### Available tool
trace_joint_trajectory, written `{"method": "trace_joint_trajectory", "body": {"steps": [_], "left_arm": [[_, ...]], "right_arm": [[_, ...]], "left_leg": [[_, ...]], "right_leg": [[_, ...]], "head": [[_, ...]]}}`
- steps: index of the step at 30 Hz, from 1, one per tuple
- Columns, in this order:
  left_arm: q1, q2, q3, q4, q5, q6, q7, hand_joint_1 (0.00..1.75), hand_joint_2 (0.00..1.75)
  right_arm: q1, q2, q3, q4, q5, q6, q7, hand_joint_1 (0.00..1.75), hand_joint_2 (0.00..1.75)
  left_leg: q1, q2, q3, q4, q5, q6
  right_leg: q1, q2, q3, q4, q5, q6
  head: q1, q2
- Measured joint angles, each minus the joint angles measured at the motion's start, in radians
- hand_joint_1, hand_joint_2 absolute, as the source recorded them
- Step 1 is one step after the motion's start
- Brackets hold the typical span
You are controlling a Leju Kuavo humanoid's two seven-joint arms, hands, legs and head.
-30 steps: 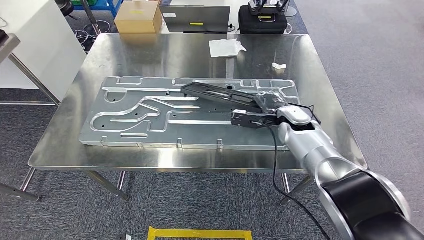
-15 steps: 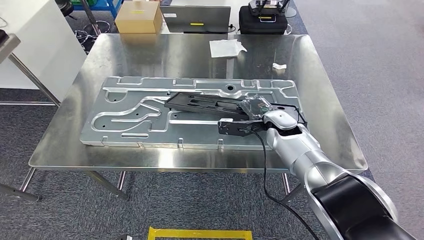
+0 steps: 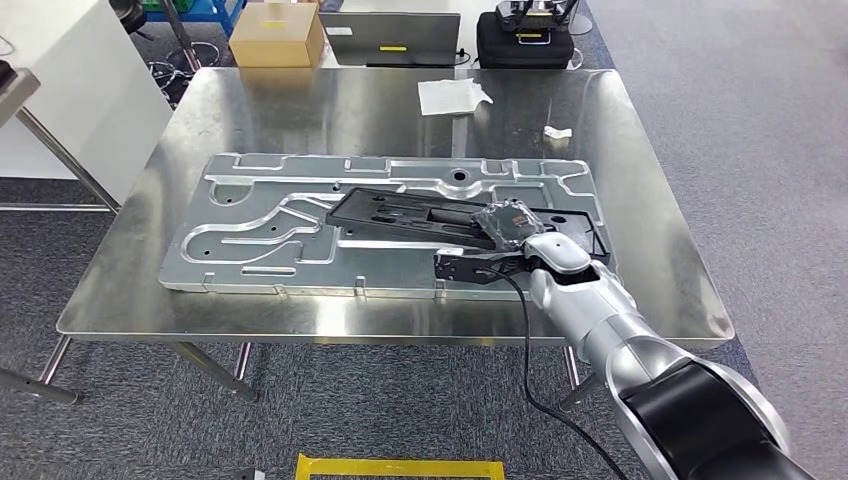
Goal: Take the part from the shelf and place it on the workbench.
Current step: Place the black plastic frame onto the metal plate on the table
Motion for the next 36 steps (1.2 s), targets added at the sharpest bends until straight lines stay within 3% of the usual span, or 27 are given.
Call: {"method": "trace_joint_trajectory", "body": {"steps": [14, 23, 36], "left_arm": [[0.000, 0.000, -0.021, 0.000, -0.027, 0.011, -0.048, 0.00, 1.75], [-0.013, 0.005, -0.070, 0.000, -0.136, 0.145, -0.108, 0.00, 1.75], [-0.019, 0.016, -0.092, 0.000, -0.145, 0.172, -0.086, 0.00, 1.75]], "right_arm": [[0.035, -0.008, 0.006, -0.033, -0.018, -0.080, 0.007, 1.75, 1.75], [0.055, -0.022, 0.006, -0.050, -0.020, -0.093, 0.006, 1.75, 1.75], [0.060, -0.028, 0.006, -0.055, -0.020, -0.094, 0.006, 1.75, 1.75]], "left_leg": [[0.000, 0.000, 0.001, 0.000, 0.000, 0.000], [0.000, 0.000, 0.001, 0.000, 0.000, 0.000], [0.000, 0.000, 0.002, 0.000, 0.000, 0.000]], "right_leg": [[0.000, 0.000, 0.001, 0.000, 0.000, 0.000], [0.000, 0.000, 0.002, 0.000, 0.000, 0.000], [0.000, 0.000, 0.003, 0.000, 0.000, 0.000]], "head": [[0.000, 0.000], [0.000, 0.000], [0.000, 0.000]]}}
